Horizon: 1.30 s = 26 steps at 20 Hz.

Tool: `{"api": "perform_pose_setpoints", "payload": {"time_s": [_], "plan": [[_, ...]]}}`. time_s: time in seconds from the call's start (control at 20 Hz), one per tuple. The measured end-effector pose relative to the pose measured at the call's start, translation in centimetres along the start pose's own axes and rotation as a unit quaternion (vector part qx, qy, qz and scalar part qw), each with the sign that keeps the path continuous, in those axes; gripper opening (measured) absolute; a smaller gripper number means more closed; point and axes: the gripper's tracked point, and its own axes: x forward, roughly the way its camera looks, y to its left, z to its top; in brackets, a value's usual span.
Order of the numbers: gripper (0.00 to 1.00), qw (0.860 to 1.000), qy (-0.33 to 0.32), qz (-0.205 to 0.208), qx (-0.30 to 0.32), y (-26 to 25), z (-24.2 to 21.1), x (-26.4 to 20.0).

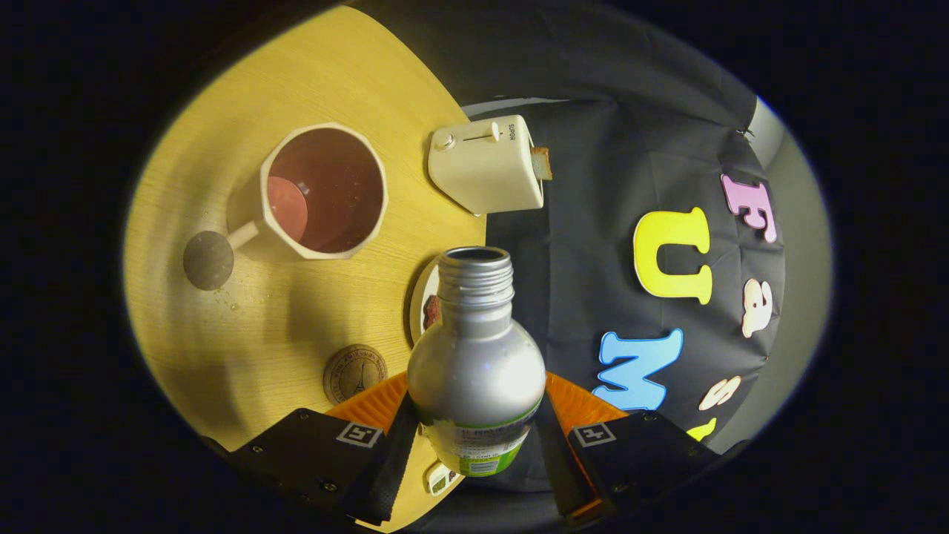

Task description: Take the bottle from table, then pour the juice into the cup, finally place the bottle on the coaster

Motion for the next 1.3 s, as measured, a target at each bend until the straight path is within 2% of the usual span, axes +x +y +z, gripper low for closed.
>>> {"api": "perform_pose_setpoints", "payload": {"time_s": [0.5,1.3], "plan": [[0.78,0.997,-0.012,-0.004,-0.072,-1.0,1.2,0.4],[0.78,0.987,-0.038,-0.013,-0.153,-2.4,2.4,0.3]]}}
